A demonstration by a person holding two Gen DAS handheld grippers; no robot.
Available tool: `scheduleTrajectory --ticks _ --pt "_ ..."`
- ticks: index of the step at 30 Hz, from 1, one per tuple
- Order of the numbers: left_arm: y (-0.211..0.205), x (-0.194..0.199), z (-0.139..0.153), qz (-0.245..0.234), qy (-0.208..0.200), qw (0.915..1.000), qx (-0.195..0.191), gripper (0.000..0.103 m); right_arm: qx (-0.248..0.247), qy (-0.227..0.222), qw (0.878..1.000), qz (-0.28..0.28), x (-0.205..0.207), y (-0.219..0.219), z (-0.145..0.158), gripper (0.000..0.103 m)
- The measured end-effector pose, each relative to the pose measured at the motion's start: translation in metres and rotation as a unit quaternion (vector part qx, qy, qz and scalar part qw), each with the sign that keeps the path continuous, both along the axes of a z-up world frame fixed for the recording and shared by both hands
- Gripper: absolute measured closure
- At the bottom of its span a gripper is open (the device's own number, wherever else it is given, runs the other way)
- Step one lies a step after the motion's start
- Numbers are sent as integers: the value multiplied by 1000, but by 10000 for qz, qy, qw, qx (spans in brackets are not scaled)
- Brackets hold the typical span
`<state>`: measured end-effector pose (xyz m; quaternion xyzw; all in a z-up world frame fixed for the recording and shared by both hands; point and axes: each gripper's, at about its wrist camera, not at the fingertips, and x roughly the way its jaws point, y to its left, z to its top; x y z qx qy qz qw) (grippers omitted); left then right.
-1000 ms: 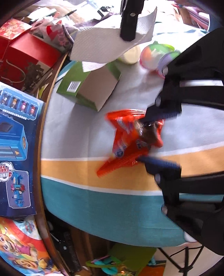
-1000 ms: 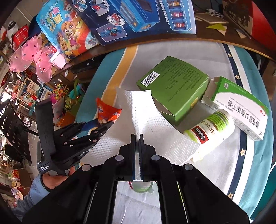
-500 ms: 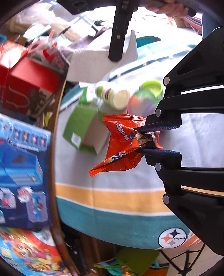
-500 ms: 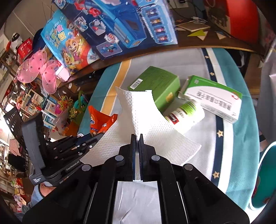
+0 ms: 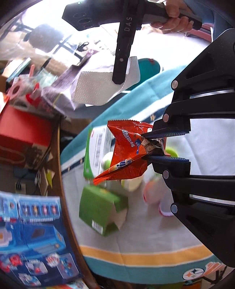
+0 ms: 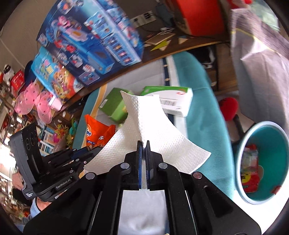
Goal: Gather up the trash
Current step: 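Carry the wrapper and towel with both tools over the teal bin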
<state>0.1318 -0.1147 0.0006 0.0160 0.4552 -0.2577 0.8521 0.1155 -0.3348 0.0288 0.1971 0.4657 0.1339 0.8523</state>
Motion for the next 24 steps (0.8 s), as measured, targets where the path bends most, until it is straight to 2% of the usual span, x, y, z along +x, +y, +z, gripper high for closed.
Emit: scheduleTrajectory --ticks 5,10,19,24 --pt "-70 -7 -7 -617 82 9979 187 85 99 44 9982 -597 -23 -67 -11 99" --pt "-140 -14 -18 -1216 160 9917 382 85 178 205 9929 -1157 -45 -128 -28 99" --pt "-235 -26 -48 -1931 398 9779 691 84 320 433 9827 -1772 -67 -203 -54 99" --pt "-270 -25 -66 -2176 587 9710 802 84 393 621 9792 -1893 -69 -225 -71 99"
